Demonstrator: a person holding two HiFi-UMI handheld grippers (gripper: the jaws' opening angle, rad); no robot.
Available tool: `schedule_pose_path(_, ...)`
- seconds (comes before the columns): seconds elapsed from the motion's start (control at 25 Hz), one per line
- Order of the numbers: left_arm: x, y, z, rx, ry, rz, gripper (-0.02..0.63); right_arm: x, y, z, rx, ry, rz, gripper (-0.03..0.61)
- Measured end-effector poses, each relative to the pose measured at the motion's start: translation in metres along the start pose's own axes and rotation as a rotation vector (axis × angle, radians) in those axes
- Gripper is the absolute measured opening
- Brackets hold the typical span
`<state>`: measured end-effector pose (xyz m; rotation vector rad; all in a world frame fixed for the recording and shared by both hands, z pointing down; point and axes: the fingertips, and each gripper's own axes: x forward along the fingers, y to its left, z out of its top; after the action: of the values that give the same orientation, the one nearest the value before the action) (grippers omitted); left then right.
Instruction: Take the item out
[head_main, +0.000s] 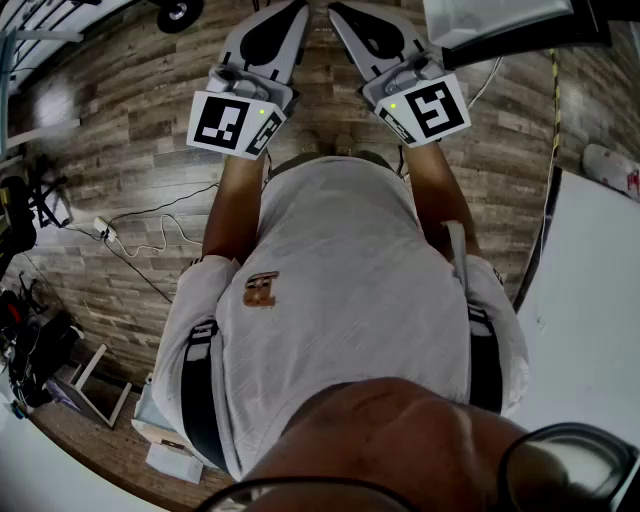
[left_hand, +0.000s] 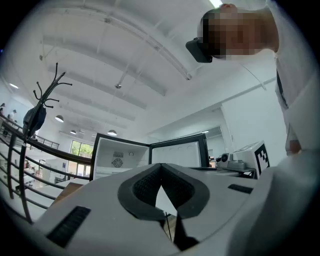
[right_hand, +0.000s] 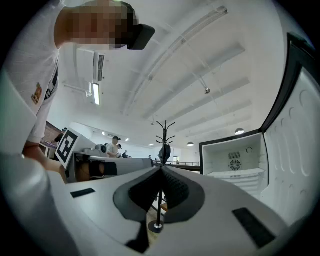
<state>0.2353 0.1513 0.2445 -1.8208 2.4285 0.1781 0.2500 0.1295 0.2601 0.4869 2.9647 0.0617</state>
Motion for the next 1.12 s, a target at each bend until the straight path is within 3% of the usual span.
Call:
schedule_pose_path(0.48,-0.012,0.007,0.002,-0.013,-0.003,-0.012,0.018,0.007,0.012,0.006,0.019,-0.025,-0.009,0.034)
schedule_pose_path(1.12,-0.043,0.072,0.001,0.026,-0.005,-0.040,0.018,0.067,0.041,-0.014,-0.039,0.027,-0.031,0.034)
